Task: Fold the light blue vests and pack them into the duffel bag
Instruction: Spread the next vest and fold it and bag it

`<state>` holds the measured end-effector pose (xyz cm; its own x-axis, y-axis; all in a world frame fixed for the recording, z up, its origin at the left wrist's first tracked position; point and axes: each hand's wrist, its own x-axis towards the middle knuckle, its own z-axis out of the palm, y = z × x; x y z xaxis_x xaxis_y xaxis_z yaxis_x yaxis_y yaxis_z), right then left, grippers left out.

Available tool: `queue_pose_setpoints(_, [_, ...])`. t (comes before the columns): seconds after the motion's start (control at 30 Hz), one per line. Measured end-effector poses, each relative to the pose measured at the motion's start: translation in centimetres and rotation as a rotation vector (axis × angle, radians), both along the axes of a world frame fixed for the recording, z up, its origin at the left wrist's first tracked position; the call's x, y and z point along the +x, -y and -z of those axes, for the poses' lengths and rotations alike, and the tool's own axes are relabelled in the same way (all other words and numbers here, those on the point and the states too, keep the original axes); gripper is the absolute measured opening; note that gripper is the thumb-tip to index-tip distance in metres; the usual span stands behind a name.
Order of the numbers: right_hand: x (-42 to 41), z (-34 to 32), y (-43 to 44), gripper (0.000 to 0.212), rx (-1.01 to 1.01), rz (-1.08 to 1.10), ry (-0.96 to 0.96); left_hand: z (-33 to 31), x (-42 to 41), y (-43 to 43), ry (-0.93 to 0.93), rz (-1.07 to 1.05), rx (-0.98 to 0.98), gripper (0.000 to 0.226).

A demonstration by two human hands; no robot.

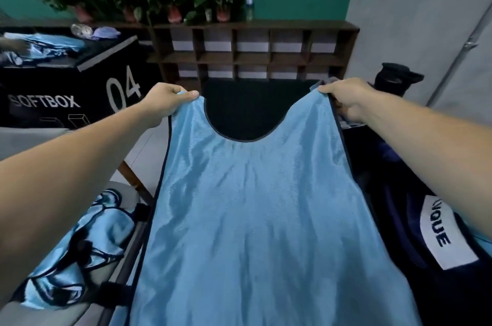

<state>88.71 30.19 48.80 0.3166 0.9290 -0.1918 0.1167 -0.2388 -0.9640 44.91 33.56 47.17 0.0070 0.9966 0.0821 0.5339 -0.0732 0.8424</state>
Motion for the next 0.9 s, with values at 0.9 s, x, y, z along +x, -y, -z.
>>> queue_pose_setpoints(0.9, [-2.0,1.1,2.2,0.01,-0.032,-0.113,0.38,3.3,0.0,0.2,-0.05,-0.064,0.085,0.04])
